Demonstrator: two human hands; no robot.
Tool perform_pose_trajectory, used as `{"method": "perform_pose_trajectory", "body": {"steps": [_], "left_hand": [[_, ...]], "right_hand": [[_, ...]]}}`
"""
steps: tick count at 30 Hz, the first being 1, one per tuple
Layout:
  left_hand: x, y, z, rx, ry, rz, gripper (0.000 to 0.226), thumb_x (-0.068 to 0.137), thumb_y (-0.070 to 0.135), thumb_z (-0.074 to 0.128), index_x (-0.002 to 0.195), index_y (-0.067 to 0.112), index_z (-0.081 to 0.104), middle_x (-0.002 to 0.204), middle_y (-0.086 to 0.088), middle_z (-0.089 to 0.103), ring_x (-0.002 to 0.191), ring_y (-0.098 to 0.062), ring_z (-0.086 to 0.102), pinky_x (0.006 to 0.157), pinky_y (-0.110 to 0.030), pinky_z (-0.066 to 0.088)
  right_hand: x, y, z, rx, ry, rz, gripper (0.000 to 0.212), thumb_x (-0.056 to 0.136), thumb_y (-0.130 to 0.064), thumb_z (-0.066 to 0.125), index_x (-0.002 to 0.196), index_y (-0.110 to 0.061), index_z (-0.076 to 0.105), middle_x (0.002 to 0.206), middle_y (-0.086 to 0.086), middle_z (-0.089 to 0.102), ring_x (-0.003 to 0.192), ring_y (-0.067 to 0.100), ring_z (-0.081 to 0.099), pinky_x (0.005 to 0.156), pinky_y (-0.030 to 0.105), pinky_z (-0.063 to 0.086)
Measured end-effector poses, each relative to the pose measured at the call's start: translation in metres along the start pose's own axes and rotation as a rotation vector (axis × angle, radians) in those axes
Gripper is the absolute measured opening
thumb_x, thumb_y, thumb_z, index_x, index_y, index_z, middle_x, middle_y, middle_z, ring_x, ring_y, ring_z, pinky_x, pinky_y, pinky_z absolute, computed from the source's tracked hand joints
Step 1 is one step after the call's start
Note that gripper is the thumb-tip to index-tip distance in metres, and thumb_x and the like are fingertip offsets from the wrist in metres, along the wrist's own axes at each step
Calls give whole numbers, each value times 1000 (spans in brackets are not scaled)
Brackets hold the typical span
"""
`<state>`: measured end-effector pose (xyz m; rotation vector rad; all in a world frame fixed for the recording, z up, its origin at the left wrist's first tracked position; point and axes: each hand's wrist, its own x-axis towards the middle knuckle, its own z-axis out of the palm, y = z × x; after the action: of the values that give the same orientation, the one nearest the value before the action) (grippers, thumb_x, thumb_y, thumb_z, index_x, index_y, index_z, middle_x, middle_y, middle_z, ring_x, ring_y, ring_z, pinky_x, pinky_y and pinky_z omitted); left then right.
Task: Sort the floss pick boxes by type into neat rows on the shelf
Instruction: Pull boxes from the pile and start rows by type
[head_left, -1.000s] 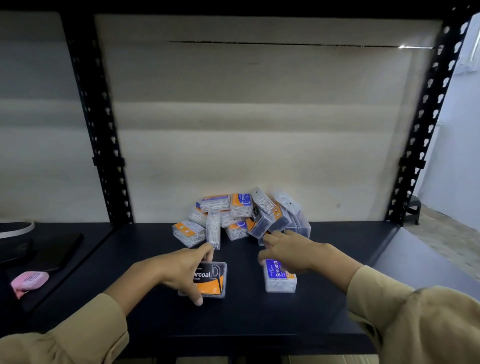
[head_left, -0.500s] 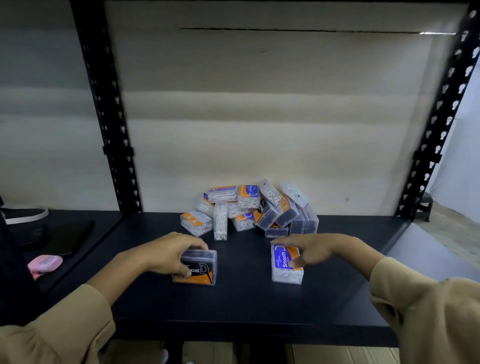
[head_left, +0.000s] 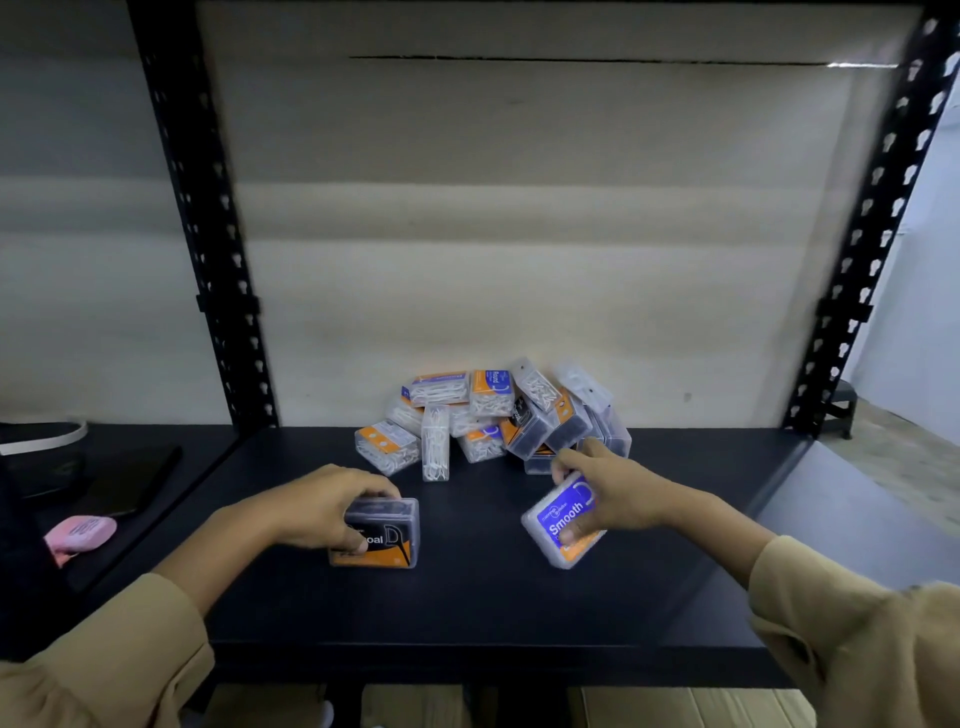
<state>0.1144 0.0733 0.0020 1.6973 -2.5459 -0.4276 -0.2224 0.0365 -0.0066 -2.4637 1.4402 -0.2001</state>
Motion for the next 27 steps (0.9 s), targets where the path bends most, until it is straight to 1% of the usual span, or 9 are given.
{"method": "perform_pose_trajectory", "body": {"steps": [3,7,9,11,17,20,23,25,27], "left_hand": [[-1,1,-1,20,-2,-23,53,75,19,73,121,37,54,113,14,60,103,-3,55,93,-26,46],[-4,-4,-3,37,-8,-57,57,79,17,70,129,33,51,118,13,58,107,-3,53,96,-24,44],[-6,-9,-5,53,-11,-72,56,79,16,69,129,33,51,119,13,58,107,-2,53,96,-24,44],[-10,-15,-7,65,-11,-89,55,78,16,68,128,34,52,118,13,59,106,-2,54,95,-24,44],[-28,-29,-13,13,-45,-123,52,78,13,67,117,44,54,108,20,60,98,2,57,85,-16,47],[-35,-34,-14,1,-60,-127,51,78,11,66,116,44,55,104,23,60,95,5,57,79,-10,46],[-39,-39,-15,-11,-65,-132,51,78,11,67,117,43,56,104,23,59,95,6,57,78,-11,45],[-39,-38,-15,-4,-80,-136,50,79,13,67,113,47,53,106,22,59,96,5,56,80,-13,45],[-38,-34,-17,24,-115,-152,53,80,23,69,120,50,45,111,19,54,99,3,52,83,-16,43]], "right_hand": [[-2,-5,7,-40,91,-4,41,73,-35,74,91,-28,37,105,-5,49,96,16,53,78,33,47],[-3,-15,17,36,90,4,40,79,-32,70,106,-30,42,111,-4,59,100,16,58,83,37,51],[-2,-26,23,46,111,-14,44,78,-34,70,116,-29,48,113,-7,59,101,15,56,85,36,49],[0,-39,30,39,131,-43,41,79,-37,68,116,-30,53,115,-9,59,103,13,55,85,32,47],[7,-74,50,58,195,-84,42,80,-39,66,119,-29,53,119,-8,58,109,14,54,81,29,41],[11,-86,54,74,213,-92,43,80,-38,66,121,-28,53,120,-7,58,109,15,54,81,30,41],[13,-93,57,80,214,-93,44,80,-38,67,121,-29,53,121,-7,58,110,15,54,83,31,42],[14,-92,57,83,208,-94,44,80,-39,67,120,-30,53,121,-8,58,109,14,54,81,31,42],[13,-90,56,80,193,-106,45,81,-43,65,122,-31,52,120,-9,57,109,13,54,77,28,40]]}}
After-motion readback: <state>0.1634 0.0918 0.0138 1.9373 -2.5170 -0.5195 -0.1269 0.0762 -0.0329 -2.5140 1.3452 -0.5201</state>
